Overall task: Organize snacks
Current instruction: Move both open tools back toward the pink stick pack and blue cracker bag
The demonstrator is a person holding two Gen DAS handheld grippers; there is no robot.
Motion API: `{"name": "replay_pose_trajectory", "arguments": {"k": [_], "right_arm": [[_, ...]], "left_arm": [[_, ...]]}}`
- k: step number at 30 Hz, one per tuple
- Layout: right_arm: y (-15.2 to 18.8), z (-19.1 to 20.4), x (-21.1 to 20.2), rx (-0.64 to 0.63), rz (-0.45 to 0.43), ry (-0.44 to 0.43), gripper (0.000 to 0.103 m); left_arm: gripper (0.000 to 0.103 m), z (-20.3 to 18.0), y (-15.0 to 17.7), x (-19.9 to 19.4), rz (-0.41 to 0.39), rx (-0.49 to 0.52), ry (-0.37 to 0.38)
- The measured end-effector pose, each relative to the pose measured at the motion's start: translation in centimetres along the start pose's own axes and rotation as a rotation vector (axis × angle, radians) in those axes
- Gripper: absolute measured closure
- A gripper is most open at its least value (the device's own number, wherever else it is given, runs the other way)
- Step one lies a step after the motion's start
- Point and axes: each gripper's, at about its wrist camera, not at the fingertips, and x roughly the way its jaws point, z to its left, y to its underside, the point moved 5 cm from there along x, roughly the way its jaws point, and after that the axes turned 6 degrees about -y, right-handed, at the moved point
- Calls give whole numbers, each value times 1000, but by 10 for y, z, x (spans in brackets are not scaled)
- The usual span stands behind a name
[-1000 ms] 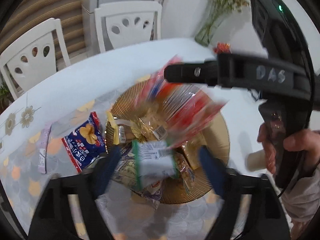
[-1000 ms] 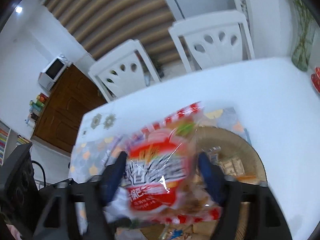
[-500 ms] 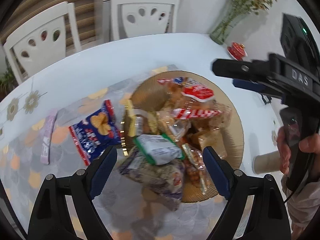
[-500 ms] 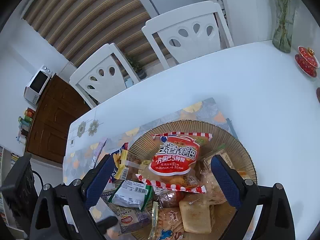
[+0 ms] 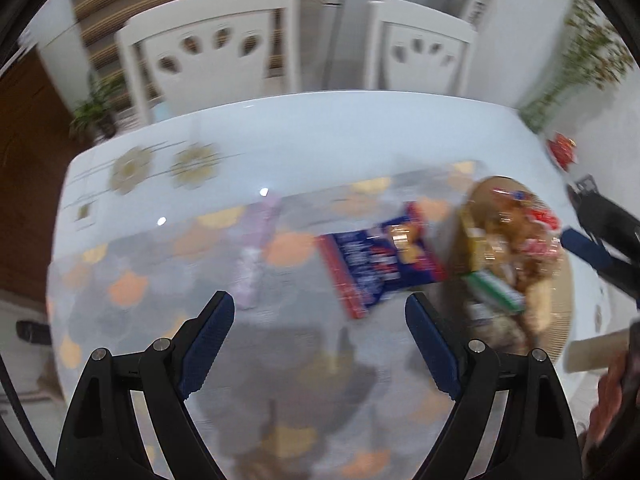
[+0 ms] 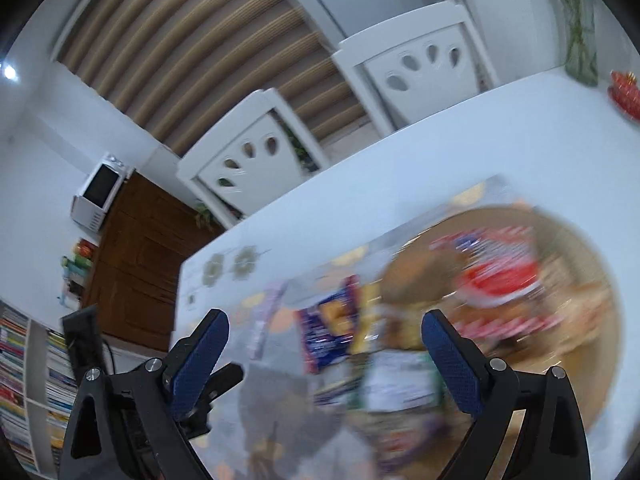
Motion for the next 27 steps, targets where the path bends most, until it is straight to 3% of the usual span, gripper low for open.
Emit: {"name": "replay_pose_trajectory", "arguments": {"k": [4, 9, 14, 18, 20, 24, 27], "right_arm": [[16, 33, 35, -48, 22, 10, 7], [14, 52, 99, -250, 247, 167, 7], [16, 31, 153, -351, 444, 312, 7], [23, 3, 181, -254, 571, 342, 7], [30, 0, 190, -272, 606, 357, 7], [34, -3, 205, -367, 656, 477, 5], [34, -6, 212, -403, 674, 520, 0]], "left_arm": [[16, 44, 6, 10, 13, -56, -42], [16, 71, 13, 26, 21, -95, -44], [16, 69, 11, 63, 41, -63, -49], [16, 59, 7, 96, 63, -42, -32], [16, 53, 7, 109, 76, -19, -29], [18, 50, 8, 128, 93, 15, -68], [18, 48, 5, 131, 45, 75, -106]]}}
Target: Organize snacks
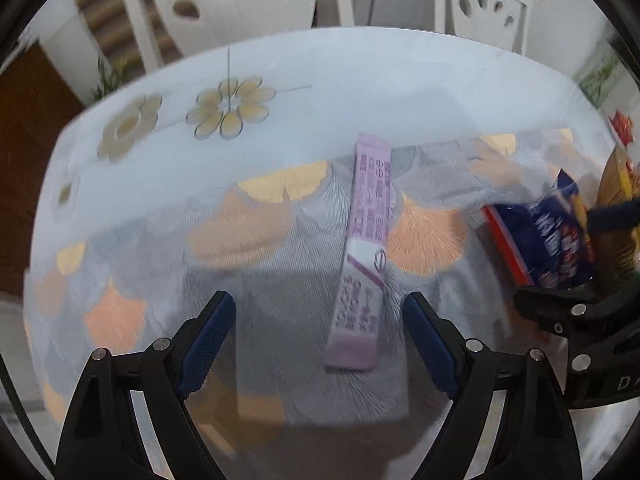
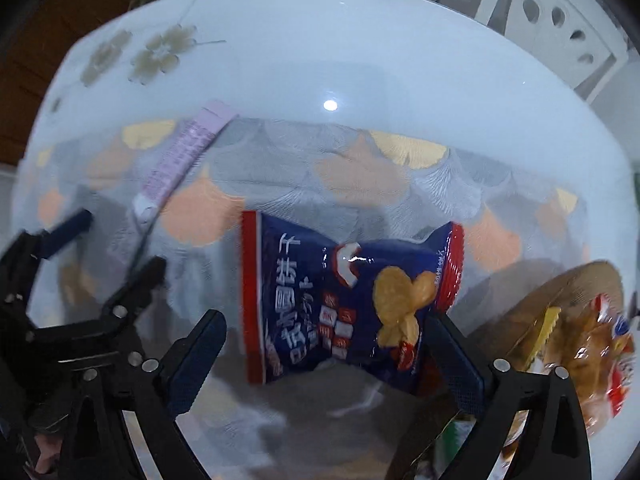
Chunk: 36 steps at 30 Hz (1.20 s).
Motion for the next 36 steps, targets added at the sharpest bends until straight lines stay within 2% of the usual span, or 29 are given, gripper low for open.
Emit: {"name": "replay_pose_trajectory", "arguments": {"k": [2, 4, 5, 6, 7, 8, 10, 13, 17, 25, 28, 31, 34, 36], "right_arm": [[-1, 0, 4, -31, 16, 24, 0], [-1, 2, 7, -59, 30, 45, 1], [0, 4, 9, -68, 40, 28, 8], [1, 5, 10, -72, 41, 35, 9], [2, 7, 9, -82, 33, 48, 12], [3, 7, 8, -89, 31, 52, 19], [6, 13, 0, -98, 10, 47, 34], [11, 21, -6, -96, -3, -19, 39], [22, 37, -7, -116, 3, -42, 39], [61, 70, -6, -152, -1, -85, 39], [83, 74, -5, -161, -12, -78, 38], [108, 74, -1, -156, -17, -109, 38], [132, 75, 2, -173, -38, -94, 37], [153, 76, 5, -158, -32, -140, 37]], "left_arm": [[21, -1, 0, 0, -32, 21, 7], [43, -5, 2, -5, -79, 38, 48], [48, -7, 3, -7, -90, 49, 63], [59, -10, 4, -7, -93, 56, 81], [77, -9, 3, -9, -99, 49, 99], [86, -8, 3, -10, -103, 34, 113], [87, -3, 5, -12, -96, -2, 135], [87, -3, 10, -15, -100, -10, 111], [87, 5, 24, -18, -80, -64, 121], [87, 21, 72, -29, -34, -125, 134], [87, 25, 91, -35, -22, -160, 141], [87, 24, 109, -41, -13, -185, 153], [87, 21, 128, -47, -10, -187, 159], [87, 18, 139, -52, -8, -182, 158]]}}
